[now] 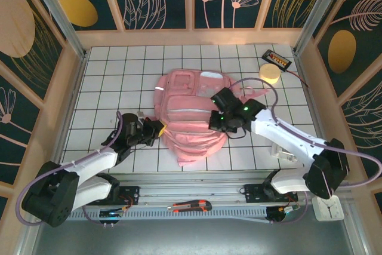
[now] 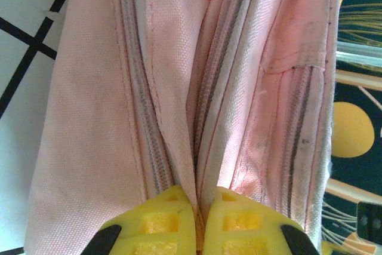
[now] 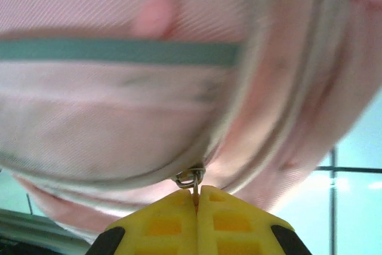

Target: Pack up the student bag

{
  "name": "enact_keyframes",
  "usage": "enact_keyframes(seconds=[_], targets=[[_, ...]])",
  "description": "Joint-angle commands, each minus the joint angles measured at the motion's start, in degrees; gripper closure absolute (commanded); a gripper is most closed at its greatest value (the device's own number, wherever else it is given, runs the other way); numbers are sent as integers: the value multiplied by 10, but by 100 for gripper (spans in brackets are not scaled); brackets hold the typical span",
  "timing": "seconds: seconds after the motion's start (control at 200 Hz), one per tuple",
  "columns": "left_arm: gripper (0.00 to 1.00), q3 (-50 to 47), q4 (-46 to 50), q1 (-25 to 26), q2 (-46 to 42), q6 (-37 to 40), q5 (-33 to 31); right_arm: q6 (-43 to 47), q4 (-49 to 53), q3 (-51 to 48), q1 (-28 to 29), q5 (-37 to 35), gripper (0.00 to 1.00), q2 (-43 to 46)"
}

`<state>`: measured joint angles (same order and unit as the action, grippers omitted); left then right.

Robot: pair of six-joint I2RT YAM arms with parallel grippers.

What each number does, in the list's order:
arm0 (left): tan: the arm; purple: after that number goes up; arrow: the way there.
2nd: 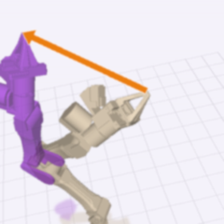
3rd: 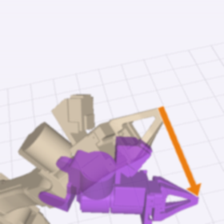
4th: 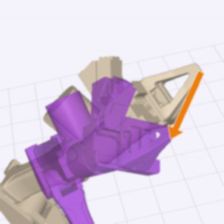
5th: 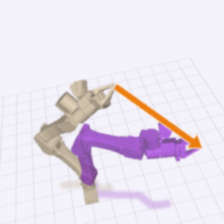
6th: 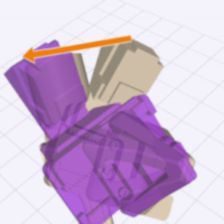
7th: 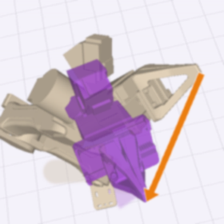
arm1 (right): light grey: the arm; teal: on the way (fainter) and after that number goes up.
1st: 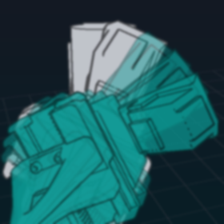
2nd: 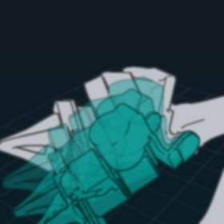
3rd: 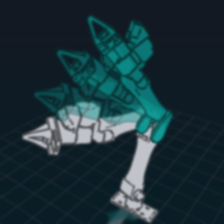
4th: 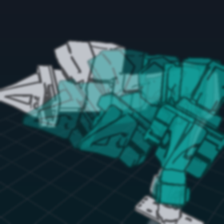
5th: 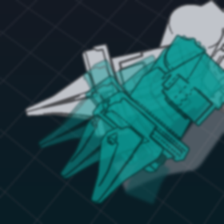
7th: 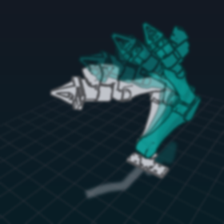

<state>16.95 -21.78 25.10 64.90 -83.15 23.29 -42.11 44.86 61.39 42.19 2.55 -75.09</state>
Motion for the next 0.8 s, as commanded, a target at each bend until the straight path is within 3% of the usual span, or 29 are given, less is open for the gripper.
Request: enact_keyframes(seconds=[0.0,0.105,0.31,0.4,0.485,0.525,0.565,0.626,0.661,0.796], targets=[[100,12,36,-22,-1,26,-21,66,88,-3,-62,-57,100,21],[100,21,38,-27,7,33,-13,124,57,-10,-105,-52,100,18],[100,33,52,-39,20,47,3,252,-123,-40,-176,-69,100,-18],[100,35,48,-40,29,45,11,275,-185,-23,-184,-38,100,-41],[100,47,50,-40,37,48,18,288,-185,18,-179,74,100,-70],[100,54,51,-40,37,51,17,299,-177,29,-164,93,100,-70],[100,64,64,-40,37,60,13,318,-162,31,-141,87,87,-61],[100,83,93,-43,39,80,4,350,-151,10,-112,59,56,-26],[100,93,105,-46,42,90,1,367,-160,-14,-93,61,45,3],[100,109,126,-73,50,114,4,482,-282,-181,-69,123,44,172]])
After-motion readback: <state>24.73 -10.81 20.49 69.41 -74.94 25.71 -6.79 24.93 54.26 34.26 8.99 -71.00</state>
